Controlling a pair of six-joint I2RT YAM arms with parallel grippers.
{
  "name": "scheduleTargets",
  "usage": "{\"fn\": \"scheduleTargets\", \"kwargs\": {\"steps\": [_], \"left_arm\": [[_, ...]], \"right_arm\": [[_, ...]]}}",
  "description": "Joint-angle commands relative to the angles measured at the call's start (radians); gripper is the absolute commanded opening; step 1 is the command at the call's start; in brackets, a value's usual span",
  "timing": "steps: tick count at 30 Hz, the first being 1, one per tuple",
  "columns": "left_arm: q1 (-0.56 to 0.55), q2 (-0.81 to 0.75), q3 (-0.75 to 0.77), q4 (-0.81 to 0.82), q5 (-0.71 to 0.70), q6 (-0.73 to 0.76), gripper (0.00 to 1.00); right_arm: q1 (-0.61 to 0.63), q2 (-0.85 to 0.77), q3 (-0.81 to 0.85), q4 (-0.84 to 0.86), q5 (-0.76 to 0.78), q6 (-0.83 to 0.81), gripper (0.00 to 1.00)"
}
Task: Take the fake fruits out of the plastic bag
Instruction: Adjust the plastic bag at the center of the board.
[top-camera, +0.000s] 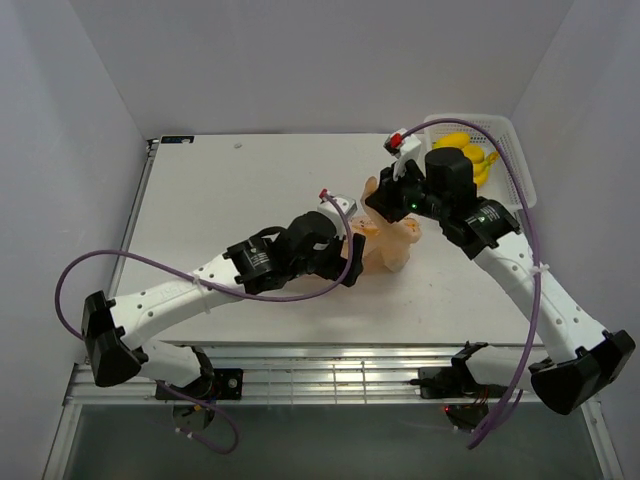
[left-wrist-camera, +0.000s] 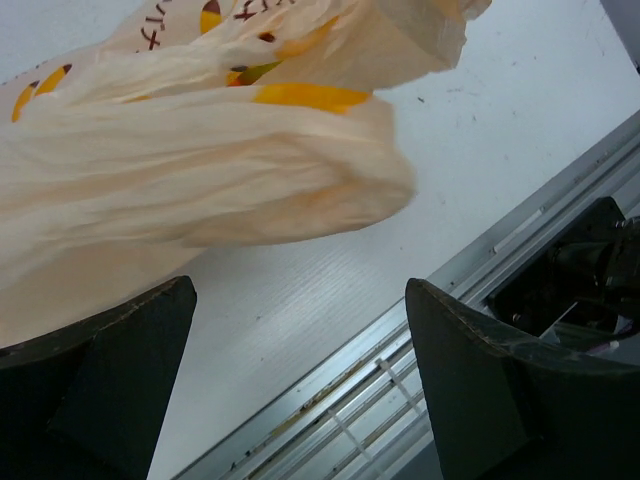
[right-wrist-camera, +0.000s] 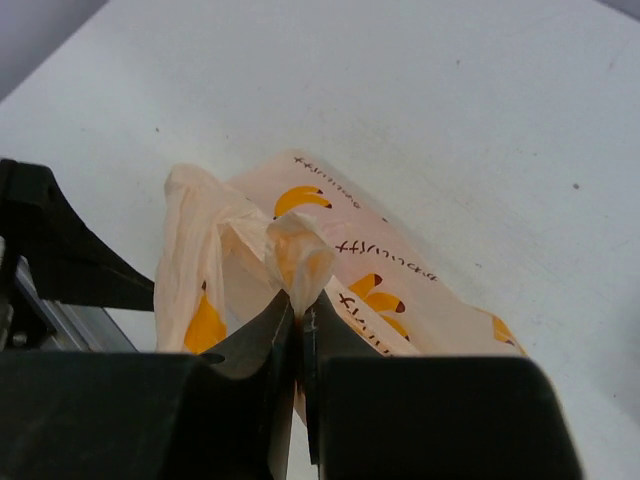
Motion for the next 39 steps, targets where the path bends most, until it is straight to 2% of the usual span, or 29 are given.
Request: {"fn": "scheduleTargets", "kwargs": {"steps": [1, 6, 9, 10, 15, 20, 23, 27, 30, 34, 37, 39], "left_arm": [[-0.062, 0.035, 0.094, -0.013, -0.255, -0.079, 0.98], [-0.130, 0.150, 0.183, -0.075, -0.444, -0.165, 0.98], [-0.151, 0.203, 0.271, -0.182, -0.576, -0.297, 0.97], [-0.164, 0.213, 0.316, -0.249, -0.645, -0.366, 0.94], [-0.168, 0.201, 0.348, -0.360, -0.743, -0.487, 0.94], [-0.162, 0.171, 0.351, -0.411, -0.831, -0.518, 0.97], [-0.121, 0.179, 0.359, -0.389, -0.840, -0.491, 0.98], [-0.035, 0.216, 0.394, -0.368, -0.774, -0.425, 0.98], [-0.013, 0.217, 0.375, -0.267, -0.771, -0.347, 0.98], [0.031, 0.216, 0.347, -0.077, -0.696, -0.199, 0.98], [0.050, 0.233, 0.359, -0.032, -0.684, -0.162, 0.98], [0.053, 0.236, 0.355, 0.024, -0.621, -0.104, 0.98]], "right_arm": [[0.006, -0.062, 0.075, 0.030, 0.051, 0.116, 0.08], [0.005, -0.062, 0.088, -0.003, 0.035, 0.147, 0.08], [0.005, -0.067, 0.085, -0.005, 0.011, 0.151, 0.08], [0.005, -0.068, 0.084, -0.005, 0.011, 0.151, 0.08], [0.005, -0.076, 0.085, -0.008, 0.037, 0.142, 0.08], [0.003, -0.082, 0.096, -0.013, 0.026, 0.136, 0.08], [0.003, -0.083, 0.099, -0.014, 0.014, 0.133, 0.08], [0.003, -0.088, 0.098, -0.019, 0.000, 0.127, 0.08], [0.003, -0.090, 0.099, -0.025, -0.001, 0.124, 0.08], [0.003, -0.090, 0.105, -0.025, -0.012, 0.121, 0.08], [0.003, -0.090, 0.108, -0.025, -0.011, 0.116, 0.08], [0.003, -0.086, 0.110, -0.025, -0.006, 0.112, 0.08]]}}
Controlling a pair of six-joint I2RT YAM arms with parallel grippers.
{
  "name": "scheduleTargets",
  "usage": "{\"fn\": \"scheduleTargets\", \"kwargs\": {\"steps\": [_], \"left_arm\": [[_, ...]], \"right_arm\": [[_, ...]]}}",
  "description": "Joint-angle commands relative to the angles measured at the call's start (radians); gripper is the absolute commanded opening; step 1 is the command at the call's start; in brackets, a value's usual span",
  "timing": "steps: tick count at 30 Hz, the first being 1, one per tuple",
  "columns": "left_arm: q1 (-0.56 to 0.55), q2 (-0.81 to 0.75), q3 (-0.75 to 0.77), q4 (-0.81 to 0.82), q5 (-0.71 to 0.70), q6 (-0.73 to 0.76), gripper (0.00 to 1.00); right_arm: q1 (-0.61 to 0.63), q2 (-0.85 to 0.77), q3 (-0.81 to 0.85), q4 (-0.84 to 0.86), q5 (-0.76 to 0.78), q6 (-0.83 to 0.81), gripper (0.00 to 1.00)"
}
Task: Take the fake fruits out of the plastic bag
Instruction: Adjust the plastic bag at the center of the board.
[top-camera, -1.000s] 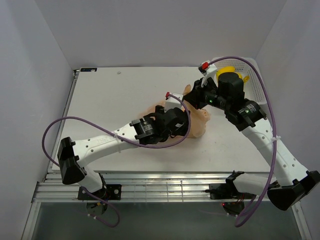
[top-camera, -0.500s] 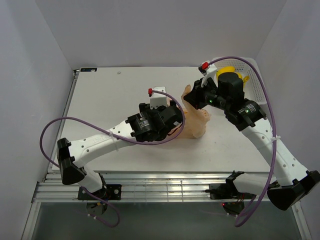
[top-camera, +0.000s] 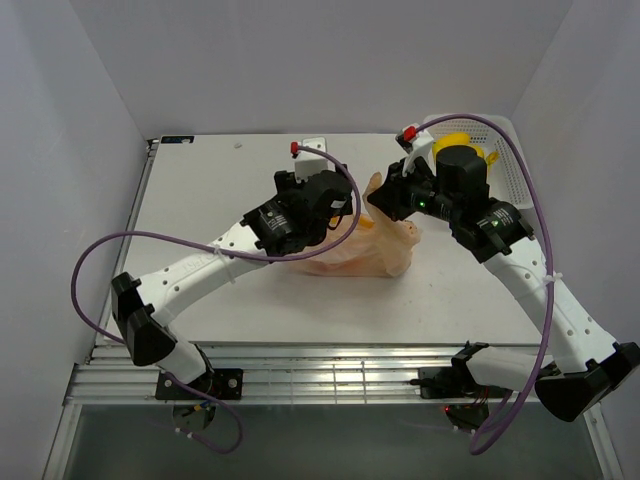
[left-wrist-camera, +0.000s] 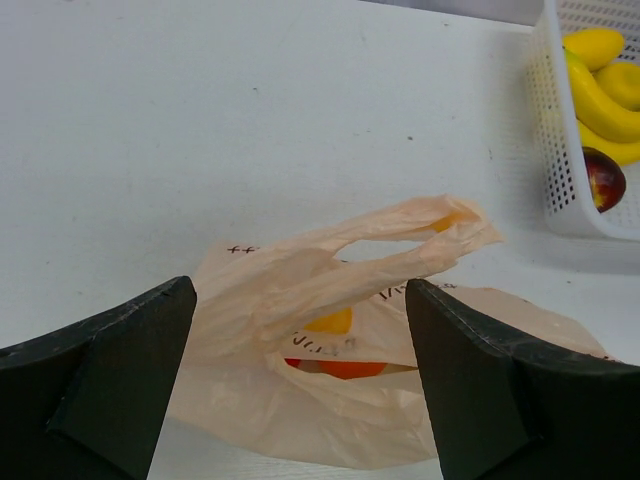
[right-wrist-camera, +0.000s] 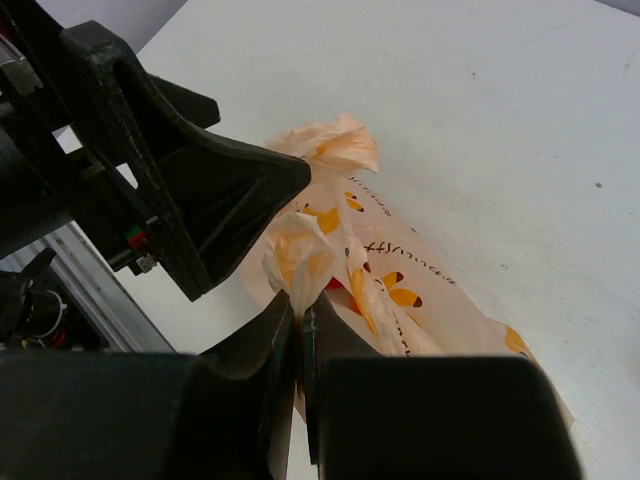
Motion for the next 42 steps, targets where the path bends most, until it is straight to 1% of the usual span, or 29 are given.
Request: {"fn": "scheduleTargets", "kwargs": {"steps": [1, 5, 11, 12, 14, 15, 17, 18, 19, 20, 23, 24, 25, 26, 27, 28, 29, 30, 31, 32, 33, 34, 35, 36, 37, 38, 40, 41, 42], "left_arm": [[0.011, 0.008, -0.011, 0.141, 0.120, 0.148, 0.98], [0.011, 0.032, -0.020, 0.166, 0.200, 0.220, 0.98], [0.011, 0.078, 0.006, 0.157, 0.173, 0.253, 0.98], [0.011, 0.080, 0.010, 0.155, 0.141, 0.254, 0.95], [0.011, 0.080, 0.023, 0.149, 0.096, 0.245, 0.82], [0.011, 0.080, 0.027, 0.146, 0.047, 0.245, 0.60], [0.011, 0.074, 0.033, 0.144, -0.014, 0.242, 0.34], [0.011, 0.074, 0.038, 0.144, -0.053, 0.239, 0.24], [0.013, 0.074, 0.043, 0.144, -0.123, 0.239, 0.04], [0.018, 0.074, 0.050, 0.143, -0.151, 0.240, 0.00], [0.048, 0.072, 0.090, 0.137, -0.177, 0.254, 0.00], [0.076, 0.071, 0.104, 0.143, -0.183, 0.260, 0.00], [0.091, 0.068, 0.136, 0.149, -0.189, 0.283, 0.00], [0.111, 0.063, 0.153, 0.173, -0.188, 0.295, 0.00], [0.149, 0.045, 0.168, 0.198, -0.176, 0.315, 0.00], [0.172, 0.033, 0.188, 0.233, -0.151, 0.375, 0.00], [0.197, 0.019, 0.201, 0.268, -0.078, 0.401, 0.00], [0.246, 0.010, 0.222, 0.311, -0.032, 0.420, 0.00], [0.267, 0.008, 0.254, 0.316, 0.011, 0.430, 0.00], [0.283, 0.017, 0.338, 0.315, 0.072, 0.449, 0.00], [0.297, 0.028, 0.386, 0.308, 0.094, 0.467, 0.00], [0.298, 0.054, 0.429, 0.304, 0.103, 0.486, 0.00], [0.298, 0.066, 0.513, 0.299, 0.113, 0.516, 0.00], [0.301, 0.078, 0.547, 0.289, 0.125, 0.526, 0.00], [0.303, 0.088, 0.575, 0.285, 0.130, 0.536, 0.00], [0.304, 0.097, 0.595, 0.276, 0.133, 0.542, 0.00], [0.308, 0.095, 0.606, 0.258, 0.134, 0.536, 0.00], [0.308, 0.083, 0.597, 0.224, 0.134, 0.521, 0.00], [0.308, 0.072, 0.549, 0.209, 0.133, 0.483, 0.00]], "right_arm": [[0.003, -0.016, 0.050, 0.008, -0.012, -0.014, 0.08], [0.003, -0.014, 0.058, 0.008, -0.006, -0.014, 0.08], [0.001, -0.020, 0.059, 0.008, -0.007, -0.013, 0.08], [0.001, -0.022, 0.058, 0.008, -0.007, -0.011, 0.08], [0.000, -0.025, 0.052, 0.008, -0.006, -0.005, 0.08], [0.000, -0.027, 0.050, 0.008, -0.003, -0.005, 0.08], [0.000, -0.033, 0.041, 0.008, 0.005, -0.002, 0.08], [-0.002, -0.036, 0.036, 0.008, 0.008, -0.002, 0.08], [-0.003, -0.040, 0.035, 0.008, 0.016, -0.002, 0.08], [-0.003, -0.042, 0.033, 0.007, 0.023, -0.002, 0.08], [-0.035, -0.040, 0.035, 0.004, 0.065, -0.002, 0.08], [-0.052, -0.037, 0.044, 0.004, 0.068, -0.001, 0.08], [-0.072, -0.025, 0.048, 0.004, 0.059, -0.002, 0.08], [-0.121, -0.016, 0.058, 0.004, 0.047, -0.004, 0.08], [-0.150, 0.007, 0.083, 0.005, 0.031, -0.010, 0.08], [-0.179, 0.021, 0.105, 0.008, -0.010, -0.013, 0.08], [-0.237, 0.041, 0.133, 0.011, -0.030, -0.017, 0.08], [-0.262, 0.064, 0.168, 0.013, -0.051, -0.022, 0.08], [-0.282, 0.120, 0.256, 0.014, -0.087, -0.031, 0.08], [-0.308, 0.156, 0.313, 0.010, -0.102, -0.040, 0.08], [-0.312, 0.224, 0.372, 0.007, -0.119, -0.050, 0.08], [-0.316, 0.258, 0.489, 0.005, -0.151, -0.063, 0.08], [-0.319, 0.294, 0.548, 0.004, -0.171, -0.066, 0.08], [-0.322, 0.352, 0.603, 0.004, -0.202, -0.071, 0.08], [-0.325, 0.377, 0.701, 0.005, -0.244, -0.073, 0.08], [-0.329, 0.400, 0.738, 0.004, -0.260, -0.073, 0.08], [-0.329, 0.432, 0.763, 0.010, -0.300, -0.085, 0.08], [-0.329, 0.431, 0.719, 0.013, -0.315, -0.105, 0.08], [-0.329, 0.411, 0.670, 0.042, -0.359, -0.114, 0.08]]}}
